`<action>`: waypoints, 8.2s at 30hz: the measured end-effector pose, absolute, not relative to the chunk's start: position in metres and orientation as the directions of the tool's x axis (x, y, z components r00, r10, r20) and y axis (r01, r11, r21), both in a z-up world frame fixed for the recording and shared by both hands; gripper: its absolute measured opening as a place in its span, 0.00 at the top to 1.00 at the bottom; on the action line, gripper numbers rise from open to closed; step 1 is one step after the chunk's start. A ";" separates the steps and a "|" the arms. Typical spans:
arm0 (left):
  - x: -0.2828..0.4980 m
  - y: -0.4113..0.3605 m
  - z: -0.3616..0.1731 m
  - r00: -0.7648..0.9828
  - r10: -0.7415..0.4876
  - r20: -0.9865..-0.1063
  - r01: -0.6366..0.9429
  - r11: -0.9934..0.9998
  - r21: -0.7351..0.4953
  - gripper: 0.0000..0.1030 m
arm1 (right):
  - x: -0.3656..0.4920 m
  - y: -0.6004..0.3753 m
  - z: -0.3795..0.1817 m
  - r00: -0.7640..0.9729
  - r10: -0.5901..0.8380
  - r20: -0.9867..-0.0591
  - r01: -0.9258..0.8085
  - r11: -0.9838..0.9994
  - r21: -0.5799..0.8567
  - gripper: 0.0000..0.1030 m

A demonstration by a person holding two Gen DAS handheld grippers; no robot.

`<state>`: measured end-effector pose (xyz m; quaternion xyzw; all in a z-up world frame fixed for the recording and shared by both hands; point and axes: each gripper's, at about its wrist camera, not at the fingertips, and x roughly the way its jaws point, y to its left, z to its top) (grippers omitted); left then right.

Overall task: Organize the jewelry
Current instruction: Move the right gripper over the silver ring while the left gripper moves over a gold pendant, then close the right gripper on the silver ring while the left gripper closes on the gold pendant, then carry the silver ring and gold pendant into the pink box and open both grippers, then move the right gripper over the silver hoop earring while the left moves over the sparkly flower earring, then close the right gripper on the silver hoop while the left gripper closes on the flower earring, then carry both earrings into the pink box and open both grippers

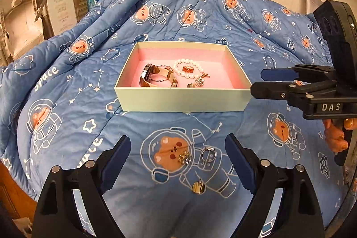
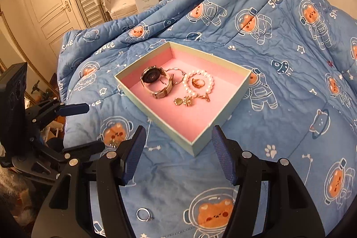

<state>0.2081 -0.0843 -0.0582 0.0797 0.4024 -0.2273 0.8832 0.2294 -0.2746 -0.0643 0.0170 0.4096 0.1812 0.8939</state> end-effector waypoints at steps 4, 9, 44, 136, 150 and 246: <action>0.193 -0.075 -0.067 0.569 -0.332 -0.752 0.455 0.889 -0.048 0.18 | 0.205 -0.272 -0.082 0.583 0.329 -0.743 -0.312 0.935 0.170 0.40; 0.172 -0.070 -0.078 0.564 -0.339 -0.753 0.464 0.885 -0.051 0.19 | 0.179 -0.266 -0.102 0.543 0.343 -0.767 -0.323 0.928 0.186 0.40; 0.168 -0.089 -0.103 0.499 -0.356 -0.790 0.536 0.843 -0.042 0.86 | 0.153 -0.249 -0.128 0.503 0.330 -0.799 -0.349 0.923 0.162 0.78; 0.357 -0.152 -0.087 0.110 -0.337 -0.935 0.529 0.816 -0.232 0.83 | 0.372 -0.234 -0.112 0.171 0.222 -0.960 -0.655 0.753 0.057 0.78; 0.348 -0.126 -0.052 0.164 -0.459 -0.873 0.484 0.809 -0.334 0.47 | 0.365 -0.245 -0.088 0.255 0.283 -0.925 -0.632 0.773 0.062 0.47; 0.217 -0.098 -0.049 0.479 -0.443 -0.757 0.533 0.833 -0.150 0.84 | 0.232 -0.251 -0.070 0.428 0.490 -0.759 -0.523 0.820 0.234 0.80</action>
